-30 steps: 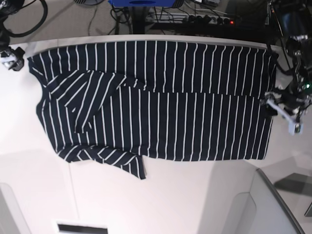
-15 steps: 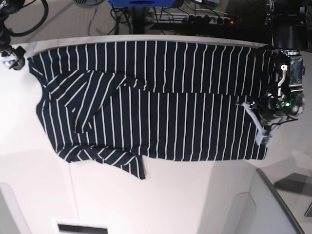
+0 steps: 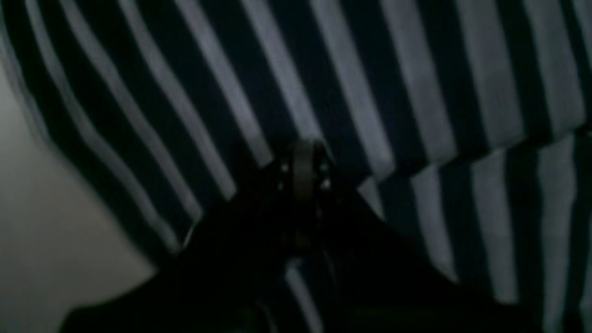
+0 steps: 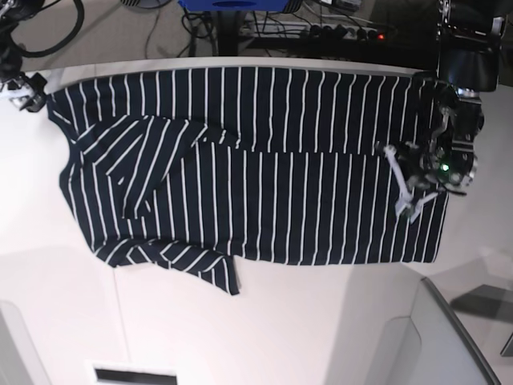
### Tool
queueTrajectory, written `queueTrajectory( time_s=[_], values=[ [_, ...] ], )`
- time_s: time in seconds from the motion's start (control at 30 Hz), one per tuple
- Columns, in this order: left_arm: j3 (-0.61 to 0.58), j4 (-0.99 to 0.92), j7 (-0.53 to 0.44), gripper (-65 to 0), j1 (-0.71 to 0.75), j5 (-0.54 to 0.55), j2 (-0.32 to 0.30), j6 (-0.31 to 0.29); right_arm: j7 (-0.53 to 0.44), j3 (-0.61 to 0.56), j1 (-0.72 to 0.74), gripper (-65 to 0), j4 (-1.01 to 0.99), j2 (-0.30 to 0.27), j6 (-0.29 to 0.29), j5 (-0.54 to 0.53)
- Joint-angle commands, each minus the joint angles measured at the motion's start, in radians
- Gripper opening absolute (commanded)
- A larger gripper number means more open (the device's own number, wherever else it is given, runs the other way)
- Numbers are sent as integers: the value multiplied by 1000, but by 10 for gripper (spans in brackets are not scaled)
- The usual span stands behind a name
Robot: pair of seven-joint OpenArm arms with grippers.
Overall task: Layout the t-shirt on the table in an organized manner, then fold the t-shirt properly
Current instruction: 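Press the left gripper onto the shirt's side edge and smooth it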
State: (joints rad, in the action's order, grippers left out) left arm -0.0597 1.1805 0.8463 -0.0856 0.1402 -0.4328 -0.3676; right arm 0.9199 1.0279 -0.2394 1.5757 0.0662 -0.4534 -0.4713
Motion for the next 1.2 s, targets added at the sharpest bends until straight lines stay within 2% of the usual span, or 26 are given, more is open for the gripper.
queueTrajectory(
  time_s=[0.0, 0.17, 0.4, 0.57, 0.67, 1.07, 1.17],
  values=[
    [7, 14, -8, -650, -3, -17, -13, 3, -11, 4, -1, -269, 15, -12, -6, -13],
    [10, 16, -9, -650, 28, -50, -18, 3, -11, 4, -1, -269, 15, -12, -6, -13],
    [166, 94, -9, -650, 82, -61, -18, 3, -11, 4, -2, -269, 15, -12, -6, -13],
    [214, 144, -9, -650, 131, -208, -10, 0, -11, 4, -2, -269, 15, -12, -6, -13],
    [251, 166, -9, -650, 149, -256, -8, -1, -11, 4, -2, -269, 15, -12, -6, -13],
    [508, 365, -9, -650, 218, -265, -10, -1, -11, 4, -1, -269, 13, -12, -6, -13],
    [513, 414, -9, -650, 261, -262, -7, -1, -11, 4, -1, -269, 13, -12, -6, -13]
  ],
)
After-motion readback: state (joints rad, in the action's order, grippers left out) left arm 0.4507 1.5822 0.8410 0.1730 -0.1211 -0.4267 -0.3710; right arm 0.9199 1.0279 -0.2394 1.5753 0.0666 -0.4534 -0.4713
